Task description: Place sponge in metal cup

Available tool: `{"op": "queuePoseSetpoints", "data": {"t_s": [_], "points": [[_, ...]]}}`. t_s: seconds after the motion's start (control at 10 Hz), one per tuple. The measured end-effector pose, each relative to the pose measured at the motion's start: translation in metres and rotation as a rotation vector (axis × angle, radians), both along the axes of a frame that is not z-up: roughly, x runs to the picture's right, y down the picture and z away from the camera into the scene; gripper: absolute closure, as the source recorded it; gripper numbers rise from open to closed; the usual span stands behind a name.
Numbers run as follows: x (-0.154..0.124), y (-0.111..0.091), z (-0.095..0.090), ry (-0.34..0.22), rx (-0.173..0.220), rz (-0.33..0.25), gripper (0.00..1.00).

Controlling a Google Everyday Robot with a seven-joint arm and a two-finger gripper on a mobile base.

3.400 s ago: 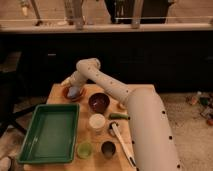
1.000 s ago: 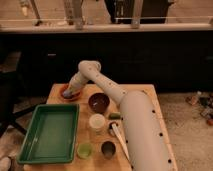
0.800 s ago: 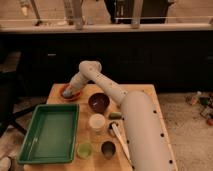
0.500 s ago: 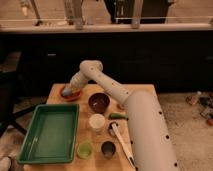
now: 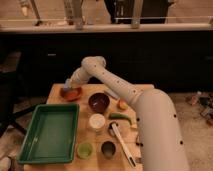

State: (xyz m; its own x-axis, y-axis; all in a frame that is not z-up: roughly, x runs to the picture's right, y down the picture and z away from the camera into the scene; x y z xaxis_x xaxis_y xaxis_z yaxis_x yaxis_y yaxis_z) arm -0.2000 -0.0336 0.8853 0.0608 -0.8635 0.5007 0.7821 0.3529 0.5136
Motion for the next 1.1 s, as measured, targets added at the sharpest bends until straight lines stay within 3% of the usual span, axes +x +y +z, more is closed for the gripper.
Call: {"op": "queuePoseSetpoints", "data": {"t_s": [0.6, 1.1], "points": [[0.012, 0.004, -0.043, -0.045, 0.073, -0.038, 1.0], [0.03, 0.02, -0.066, -0.025, 0.085, -0.022, 1.0]]}}
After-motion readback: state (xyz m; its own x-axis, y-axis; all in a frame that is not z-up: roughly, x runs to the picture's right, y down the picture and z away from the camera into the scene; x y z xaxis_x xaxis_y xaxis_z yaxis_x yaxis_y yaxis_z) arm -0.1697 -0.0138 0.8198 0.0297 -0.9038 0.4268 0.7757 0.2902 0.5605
